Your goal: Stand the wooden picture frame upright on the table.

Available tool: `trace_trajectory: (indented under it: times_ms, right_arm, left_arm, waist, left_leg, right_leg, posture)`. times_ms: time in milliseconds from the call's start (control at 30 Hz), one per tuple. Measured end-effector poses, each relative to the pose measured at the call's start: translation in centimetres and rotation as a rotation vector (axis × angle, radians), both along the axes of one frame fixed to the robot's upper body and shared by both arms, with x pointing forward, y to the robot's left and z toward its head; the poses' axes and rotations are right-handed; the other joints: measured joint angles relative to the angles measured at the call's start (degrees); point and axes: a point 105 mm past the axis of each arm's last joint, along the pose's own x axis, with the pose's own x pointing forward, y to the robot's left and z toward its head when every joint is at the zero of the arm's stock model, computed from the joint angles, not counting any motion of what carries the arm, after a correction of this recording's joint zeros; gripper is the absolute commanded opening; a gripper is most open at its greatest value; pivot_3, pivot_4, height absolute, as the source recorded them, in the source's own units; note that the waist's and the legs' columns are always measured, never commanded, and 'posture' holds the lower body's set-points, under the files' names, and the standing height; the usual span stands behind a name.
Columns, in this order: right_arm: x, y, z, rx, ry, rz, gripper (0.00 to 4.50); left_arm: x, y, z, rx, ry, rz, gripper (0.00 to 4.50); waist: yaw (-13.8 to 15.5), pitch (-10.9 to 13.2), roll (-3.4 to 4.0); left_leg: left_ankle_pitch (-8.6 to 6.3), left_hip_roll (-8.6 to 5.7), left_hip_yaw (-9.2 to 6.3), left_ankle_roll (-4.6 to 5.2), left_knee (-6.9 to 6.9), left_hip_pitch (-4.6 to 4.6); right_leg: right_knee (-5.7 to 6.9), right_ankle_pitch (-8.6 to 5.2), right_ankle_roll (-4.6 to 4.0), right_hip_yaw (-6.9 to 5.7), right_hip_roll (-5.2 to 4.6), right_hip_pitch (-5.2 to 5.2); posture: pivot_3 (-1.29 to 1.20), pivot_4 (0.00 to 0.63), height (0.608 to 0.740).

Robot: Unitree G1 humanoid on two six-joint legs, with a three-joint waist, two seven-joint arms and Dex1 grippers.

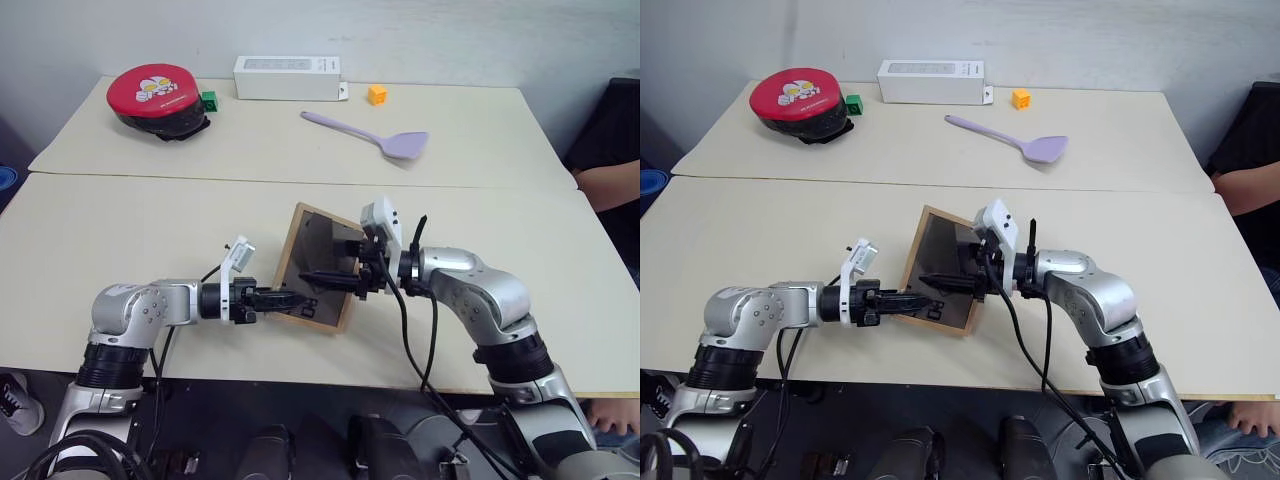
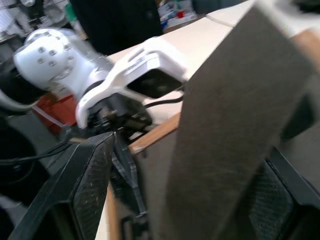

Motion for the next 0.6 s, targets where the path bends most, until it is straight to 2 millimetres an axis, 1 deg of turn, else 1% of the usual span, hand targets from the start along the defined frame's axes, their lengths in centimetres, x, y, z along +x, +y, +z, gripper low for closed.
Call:
trace_trajectory:
  times_ms: [200, 300, 367, 467, 533, 600]
  right_arm:
    - [-1.2, -2.0, -0.4, -0.039, -0.037, 0.020, 3.57]
    - [-1.7, -2.7, -0.3, -0.026, -0.074, 0.035, 3.57]
    - [-1.9, -3.1, -0.3, -0.027, -0.146, 0.043, 3.57]
    - [-2.1, -3.9, 0.0, -0.014, -0.269, 0.037, 3.57]
    - [-1.5, -5.1, 0.4, 0.001, -0.342, -0.016, 3.57]
    - [-0.5, -7.1, 1.1, -0.009, -0.463, -0.104, 3.57]
  left_arm:
    - [0.0, 0.2, -0.2, -0.021, 0.078, 0.027, 1.28]
    - [-0.3, -0.1, -0.5, -0.042, 0.131, 0.010, 1.28]
    - [-0.6, -0.4, -0.3, -0.051, 0.162, -0.010, 1.28]
    - [-0.7, -0.5, 0.6, -0.072, 0.197, -0.029, 1.28]
    - [-0.6, -0.2, 1.1, -0.086, 0.236, -0.030, 1.28]
    - [-0.5, 0.2, 1.8, -0.123, 0.298, -0.047, 1.28]
  waist:
    - [-0.2, 0.0, 0.00]
    - [-0.2, 0.0, -0.01]
    - [-0.2, 0.0, -0.01]
    - [-0.2, 0.0, -0.02]
    - [-0.2, 0.0, -0.03]
    - [-0.2, 0.0, -0.04]
  left_leg:
    - [0.00, 0.00, 0.02, 0.00, -0.03, 0.00]
    - [0.00, 0.00, 0.03, -0.01, -0.03, 0.00]
    - [0.01, 0.00, 0.03, -0.02, -0.03, 0.00]
    - [0.01, 0.01, 0.05, -0.03, -0.04, 0.01]
    - [0.01, 0.01, 0.06, -0.03, -0.04, 0.01]
    - [0.02, 0.01, 0.08, -0.04, -0.04, 0.02]
  right_leg:
    - [-0.08, 0.00, 0.01, 0.01, 0.02, -0.03]
    - [-0.09, 0.00, 0.01, 0.02, 0.03, -0.03]
    - [-0.11, 0.00, 0.01, 0.02, 0.04, -0.04]
    - [-0.08, 0.00, 0.01, 0.03, 0.07, -0.05]
    - [-0.08, 0.00, 0.01, 0.03, 0.09, -0.05]
    - [-0.06, 0.00, 0.01, 0.04, 0.09, -0.06]
  posture:
    - [0.00, 0.150, 0.740]
    - [0.00, 0.150, 0.740]
    - [0.00, 0.150, 0.740]
    - [0.00, 0.150, 0.740]
    - [0.00, 0.150, 0.740]
    - [0.00, 0.150, 0.740]
